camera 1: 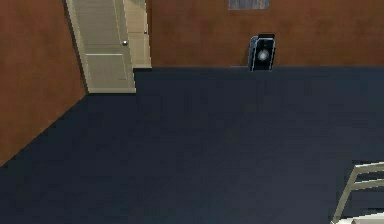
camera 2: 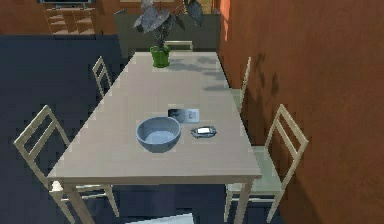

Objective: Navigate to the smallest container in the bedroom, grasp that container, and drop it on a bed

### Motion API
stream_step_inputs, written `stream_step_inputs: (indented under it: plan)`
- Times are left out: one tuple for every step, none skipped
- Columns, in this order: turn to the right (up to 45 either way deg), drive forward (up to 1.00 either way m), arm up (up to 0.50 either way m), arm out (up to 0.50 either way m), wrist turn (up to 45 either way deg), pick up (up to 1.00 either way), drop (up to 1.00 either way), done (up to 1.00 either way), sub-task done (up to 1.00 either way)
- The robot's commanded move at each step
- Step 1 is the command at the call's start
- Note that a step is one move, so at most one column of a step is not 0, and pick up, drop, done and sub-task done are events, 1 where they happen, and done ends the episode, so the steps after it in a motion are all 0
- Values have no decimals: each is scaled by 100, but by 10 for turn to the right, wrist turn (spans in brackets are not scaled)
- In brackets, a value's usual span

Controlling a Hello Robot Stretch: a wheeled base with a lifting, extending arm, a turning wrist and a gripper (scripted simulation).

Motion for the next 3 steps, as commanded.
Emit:
stream_step_inputs:
  plan:
    - [0,0,38,0,0,0,0,0,0]
    - [0,0,0,40,0,0,0,0,0]
    - [0,0,0,0,450,0,0,0,0]
